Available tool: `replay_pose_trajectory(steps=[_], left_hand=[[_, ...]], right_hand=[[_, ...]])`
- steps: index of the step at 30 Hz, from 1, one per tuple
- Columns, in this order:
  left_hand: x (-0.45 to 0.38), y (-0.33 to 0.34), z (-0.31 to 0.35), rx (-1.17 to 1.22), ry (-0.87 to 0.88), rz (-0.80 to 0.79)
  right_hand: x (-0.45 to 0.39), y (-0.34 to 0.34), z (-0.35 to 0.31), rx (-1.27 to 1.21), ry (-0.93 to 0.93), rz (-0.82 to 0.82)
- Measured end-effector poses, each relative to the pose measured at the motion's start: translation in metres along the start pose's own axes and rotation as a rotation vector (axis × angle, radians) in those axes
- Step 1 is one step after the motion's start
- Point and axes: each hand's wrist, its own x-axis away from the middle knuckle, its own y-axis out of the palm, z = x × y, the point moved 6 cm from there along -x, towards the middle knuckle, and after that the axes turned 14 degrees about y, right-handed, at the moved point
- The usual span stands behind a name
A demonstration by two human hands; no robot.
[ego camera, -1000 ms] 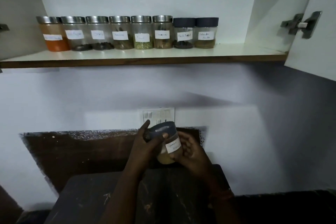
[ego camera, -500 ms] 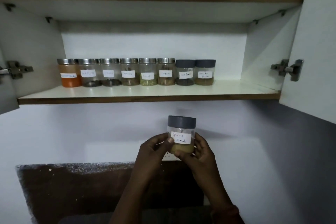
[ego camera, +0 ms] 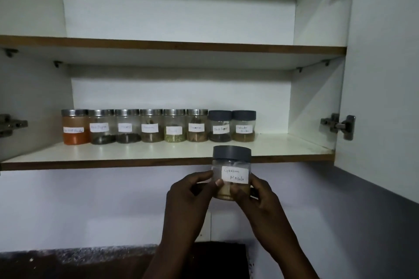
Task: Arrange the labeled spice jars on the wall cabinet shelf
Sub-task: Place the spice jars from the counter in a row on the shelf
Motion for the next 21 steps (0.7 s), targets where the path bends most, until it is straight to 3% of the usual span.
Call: replay_pose_trajectory(steps=[5,12,21], left_hand=[[-0.021,0.024,0.032,-0.033,0.091,-0.101],[-0.077,0.067,0.063,-0.114,0.268,-0.113],[-0.149,0.157,0.051,-0.178,0.296,-0.332]], right_hand=[[-0.009,-0.024,-0.023,-0.028,-0.042,0.077],[-0.053,-0.06,-0.067,0.005,-0.096,0.178],[-0.148,-0.112,-0.074,0.168,0.007,0.277]])
